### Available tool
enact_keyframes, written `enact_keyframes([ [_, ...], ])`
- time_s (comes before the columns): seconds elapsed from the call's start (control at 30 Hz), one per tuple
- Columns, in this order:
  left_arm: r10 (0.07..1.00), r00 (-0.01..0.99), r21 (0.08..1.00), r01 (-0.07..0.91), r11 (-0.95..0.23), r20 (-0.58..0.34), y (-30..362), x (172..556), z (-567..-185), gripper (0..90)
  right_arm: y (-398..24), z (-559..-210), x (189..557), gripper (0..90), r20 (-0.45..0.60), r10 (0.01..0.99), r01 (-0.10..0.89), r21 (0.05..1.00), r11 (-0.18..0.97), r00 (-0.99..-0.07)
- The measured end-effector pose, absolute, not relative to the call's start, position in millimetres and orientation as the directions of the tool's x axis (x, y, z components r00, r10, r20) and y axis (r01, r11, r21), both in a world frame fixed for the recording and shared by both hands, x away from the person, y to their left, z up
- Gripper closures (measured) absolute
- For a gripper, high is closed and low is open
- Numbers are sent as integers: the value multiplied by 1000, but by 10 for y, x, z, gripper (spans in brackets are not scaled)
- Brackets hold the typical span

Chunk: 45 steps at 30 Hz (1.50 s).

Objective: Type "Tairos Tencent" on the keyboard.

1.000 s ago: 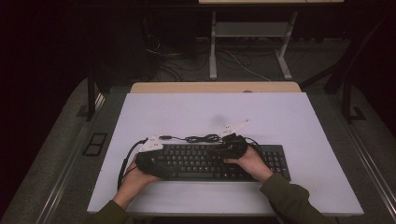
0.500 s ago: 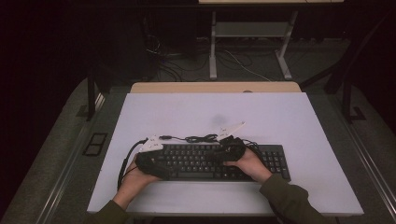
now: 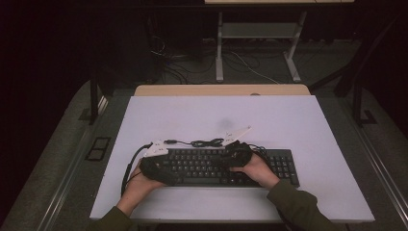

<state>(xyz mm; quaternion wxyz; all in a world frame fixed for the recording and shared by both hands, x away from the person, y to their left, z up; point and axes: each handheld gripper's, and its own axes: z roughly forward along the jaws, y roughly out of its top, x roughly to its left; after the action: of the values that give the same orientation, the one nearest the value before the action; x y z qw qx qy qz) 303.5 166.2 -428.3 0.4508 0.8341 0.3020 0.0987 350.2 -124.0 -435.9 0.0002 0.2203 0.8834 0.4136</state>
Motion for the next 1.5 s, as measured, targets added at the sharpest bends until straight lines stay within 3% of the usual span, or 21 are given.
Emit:
enact_keyframes([
  [0.97,589,801,811,411,-418,-102,1654,3033,-4285,0,-1323,-4281,3524,863,186,394,385,764,518,-900],
  [1.27,589,801,810,411,-418,-103,1646,3033,-4286,0,-1433,-4239,3545,700,205,412,402,780,479,-888],
  [1.5,592,800,810,411,-418,-101,1644,3033,-4286,0,-1487,-4236,3546,396,199,423,398,795,458,-884],
])
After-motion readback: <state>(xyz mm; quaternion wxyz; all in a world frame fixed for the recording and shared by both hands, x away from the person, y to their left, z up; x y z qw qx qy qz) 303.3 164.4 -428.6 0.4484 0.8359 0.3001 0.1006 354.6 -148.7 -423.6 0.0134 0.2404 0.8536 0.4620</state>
